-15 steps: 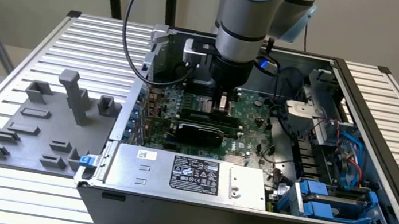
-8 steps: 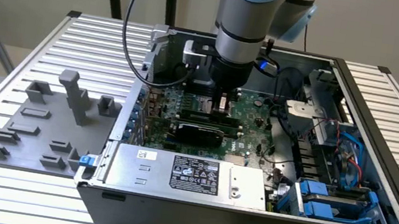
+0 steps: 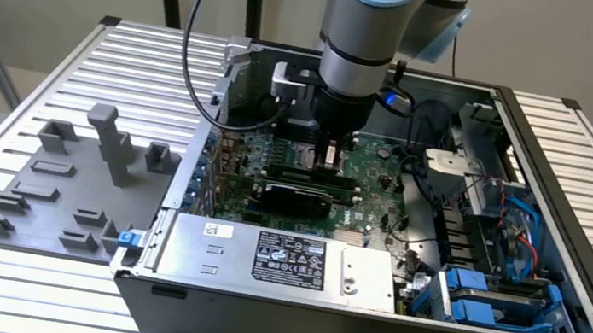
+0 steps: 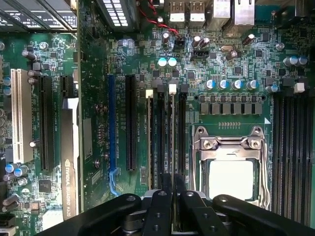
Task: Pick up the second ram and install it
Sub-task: 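Insert the second ram into the second slot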
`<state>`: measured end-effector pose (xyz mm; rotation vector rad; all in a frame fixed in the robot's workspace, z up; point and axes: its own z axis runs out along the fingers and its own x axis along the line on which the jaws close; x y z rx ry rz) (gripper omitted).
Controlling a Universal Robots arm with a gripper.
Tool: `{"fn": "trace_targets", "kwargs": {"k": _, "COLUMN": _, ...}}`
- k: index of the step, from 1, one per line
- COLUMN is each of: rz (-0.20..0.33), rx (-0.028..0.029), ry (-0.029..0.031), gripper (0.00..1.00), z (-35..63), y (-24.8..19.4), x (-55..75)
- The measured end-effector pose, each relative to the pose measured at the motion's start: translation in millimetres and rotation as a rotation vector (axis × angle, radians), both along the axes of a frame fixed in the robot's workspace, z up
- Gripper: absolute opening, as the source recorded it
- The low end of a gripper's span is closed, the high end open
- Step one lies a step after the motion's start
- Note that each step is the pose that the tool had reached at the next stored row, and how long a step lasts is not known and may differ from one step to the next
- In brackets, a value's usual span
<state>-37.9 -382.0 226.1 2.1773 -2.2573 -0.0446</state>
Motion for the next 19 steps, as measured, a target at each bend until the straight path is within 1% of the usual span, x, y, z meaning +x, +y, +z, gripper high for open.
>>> {"fn": "trace_targets", "kwargs": {"k": 10, "rz": 0.000, "rx": -0.0005, "ry": 0.0000, "gripper": 0.00, "z": -3.1, "y": 0.0, "x": 0.0}}
{"fn": "trace_targets", "kwargs": {"k": 11, "rz": 0.000, "rx": -0.0009, "ry": 0.0001, "gripper": 1.00, "z": -3.1, "y": 0.0, "x": 0.0}}
{"fn": "trace_targets", "kwargs": {"k": 16, "rz": 0.000, "rx": -0.0003, "ry": -0.0001, "gripper": 1.00, "z": -3.1, "y": 0.1, "x": 0.0}}
{"fn": "trace_targets", "kwargs": {"k": 17, "rz": 0.000, "rx": -0.0003, "ry": -0.0001, "gripper": 1.00, "z": -2.2, "y": 0.0, "x": 0.0}}
{"fn": "trace_targets", "kwargs": {"k": 19, "rz": 0.000, "rx": -0.0004, "ry": 0.0000, "gripper": 1.00, "z": 2.6, "y": 0.0, "x": 0.0}}
